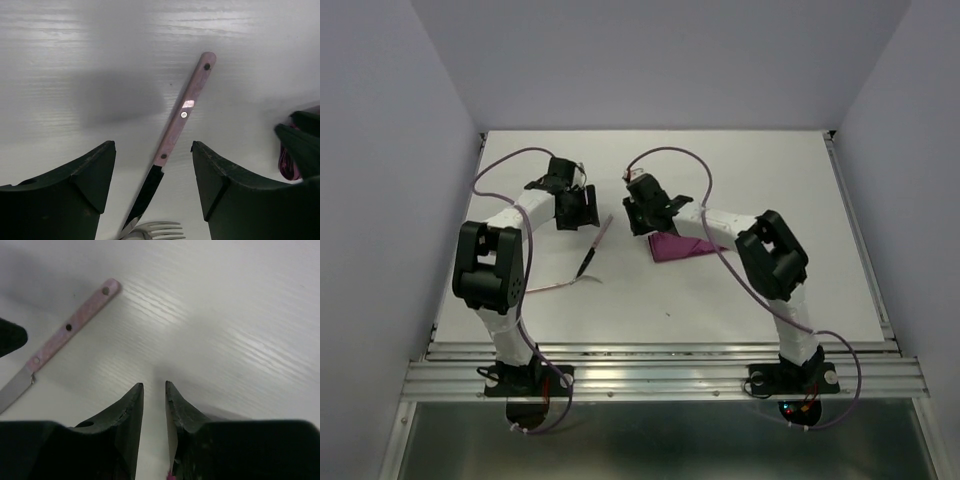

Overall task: Fold the napkin into a case and place the utensils inside
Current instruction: Pick up the knife from the center of the board.

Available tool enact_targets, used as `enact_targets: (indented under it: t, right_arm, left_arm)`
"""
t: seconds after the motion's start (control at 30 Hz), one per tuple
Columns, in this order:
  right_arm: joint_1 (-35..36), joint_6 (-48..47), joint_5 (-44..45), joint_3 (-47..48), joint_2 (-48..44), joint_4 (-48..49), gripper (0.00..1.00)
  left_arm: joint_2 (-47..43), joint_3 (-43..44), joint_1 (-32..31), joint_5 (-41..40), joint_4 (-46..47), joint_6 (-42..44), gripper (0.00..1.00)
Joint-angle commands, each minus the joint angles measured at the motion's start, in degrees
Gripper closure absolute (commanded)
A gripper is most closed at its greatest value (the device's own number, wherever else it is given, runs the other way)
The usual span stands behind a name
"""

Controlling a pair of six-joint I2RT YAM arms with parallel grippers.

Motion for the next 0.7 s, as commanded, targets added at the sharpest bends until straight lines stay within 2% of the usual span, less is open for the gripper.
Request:
enact_targets:
  t: [0.0, 0.13, 0.37, 0.4, 0.5, 0.53, 0.67]
  right_arm:
    - [-2.6, 3.7, -0.5, -7.1, -12.6, 6.4, 0.69]
    - [-3.9, 4.8, 1.3, -15.0, -19.2, 6.6, 0.66]
    - [-5.0, 5.1, 3.9, -20.3, -26.3, 6.5, 0.64]
    - [-5.0, 5.1, 4.4, -20.8, -27.0, 6.5, 0.64]
    - [-5.0, 5.1, 4.8, -21.4, -27.6, 6.5, 0.64]
    - [-5.0, 5.2, 5.0, -21.6, -27.7, 6.5, 0.64]
    - [-5.0, 5.2, 5.2, -22.1, -28.7, 6.3, 0.64]
  left_arm:
    - [1.6, 1.5, -3.1, 0.2, -0.6, 2.6, 0.28]
    - [3.6, 2.2, -5.9, -3.4, -2.1, 3.0, 0.34]
    - [4.9, 1.6, -6.2, -6.1, -4.7, 3.6, 0.46]
    - [5.4, 1.8, -6.2, -6.5, -5.6, 3.6, 0.52]
    - [6.8, 2.1, -6.2, -8.0, -7.1, 3.7, 0.59]
    - [7.2, 2.4, -6.2, -8.3, -7.6, 3.7, 0.65]
    - [6.1, 1.2, -6.3, -8.3, -8.0, 3.7, 0.66]
